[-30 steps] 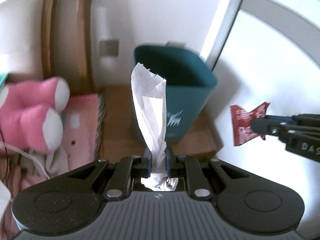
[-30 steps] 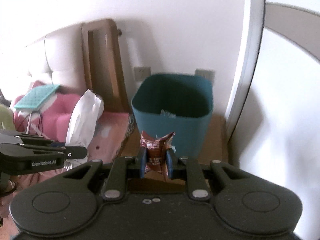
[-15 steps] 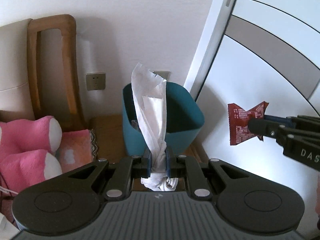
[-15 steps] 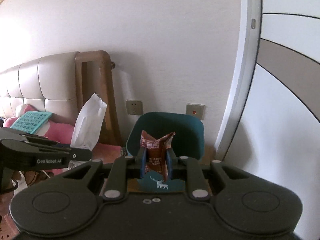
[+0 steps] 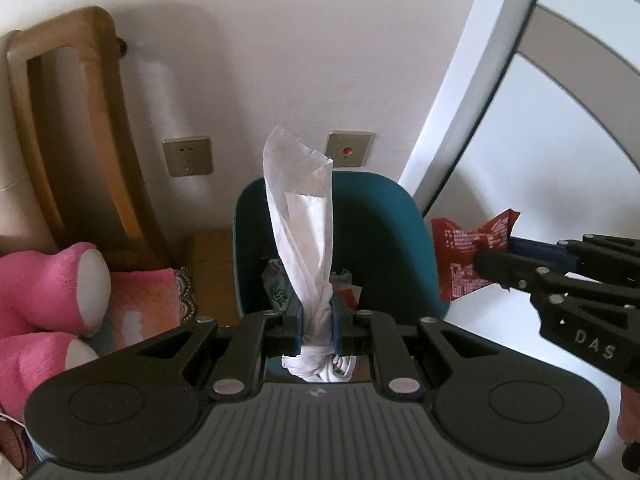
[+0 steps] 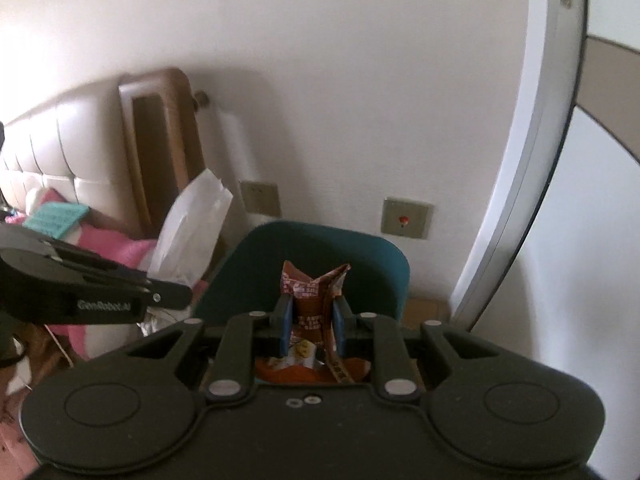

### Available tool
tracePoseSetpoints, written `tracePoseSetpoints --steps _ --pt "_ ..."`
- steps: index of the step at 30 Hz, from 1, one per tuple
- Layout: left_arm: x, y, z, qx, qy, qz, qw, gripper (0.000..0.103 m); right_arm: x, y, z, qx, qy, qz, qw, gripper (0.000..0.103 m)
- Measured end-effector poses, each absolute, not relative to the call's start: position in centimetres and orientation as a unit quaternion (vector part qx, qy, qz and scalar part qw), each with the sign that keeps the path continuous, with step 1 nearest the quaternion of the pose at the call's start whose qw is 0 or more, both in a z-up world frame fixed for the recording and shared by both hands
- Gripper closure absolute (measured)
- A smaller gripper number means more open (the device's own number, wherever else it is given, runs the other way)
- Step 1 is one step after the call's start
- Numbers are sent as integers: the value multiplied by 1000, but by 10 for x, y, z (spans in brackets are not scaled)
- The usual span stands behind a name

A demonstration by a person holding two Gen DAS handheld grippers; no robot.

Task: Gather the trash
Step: 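Lift the tissue and red wrapper out up over the teal bin, then open left tool over the bin while right releases the red wrapper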

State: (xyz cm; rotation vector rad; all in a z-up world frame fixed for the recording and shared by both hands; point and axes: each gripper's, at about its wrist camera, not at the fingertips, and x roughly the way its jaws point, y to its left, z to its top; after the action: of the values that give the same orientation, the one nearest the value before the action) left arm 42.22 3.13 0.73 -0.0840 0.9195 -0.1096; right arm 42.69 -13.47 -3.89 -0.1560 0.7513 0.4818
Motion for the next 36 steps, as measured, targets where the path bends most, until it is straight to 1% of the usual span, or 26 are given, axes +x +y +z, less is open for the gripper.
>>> tracePoseSetpoints --steps 9,17,21,24,29,36 --pt "476 6 -27 -22 495 -45 868 90 465 -135 -82 -95 421 241 870 84" --pt "493 -5 -57 -8 526 -34 850 90 477 -124 -106 -118 446 249 852 84" --pt "502 -10 -69 2 539 -32 842 90 478 -120 -113 -127 455 253 844 83" --pt "510 -8 -83 2 559 -28 828 90 479 -116 -115 -132 460 256 840 80" --pt "515 -8 -102 8 589 -27 808 90 482 -119 -117 -133 469 256 835 80" --pt "517 -10 -107 8 595 -24 803 89 489 -123 -118 -122 470 255 837 76"
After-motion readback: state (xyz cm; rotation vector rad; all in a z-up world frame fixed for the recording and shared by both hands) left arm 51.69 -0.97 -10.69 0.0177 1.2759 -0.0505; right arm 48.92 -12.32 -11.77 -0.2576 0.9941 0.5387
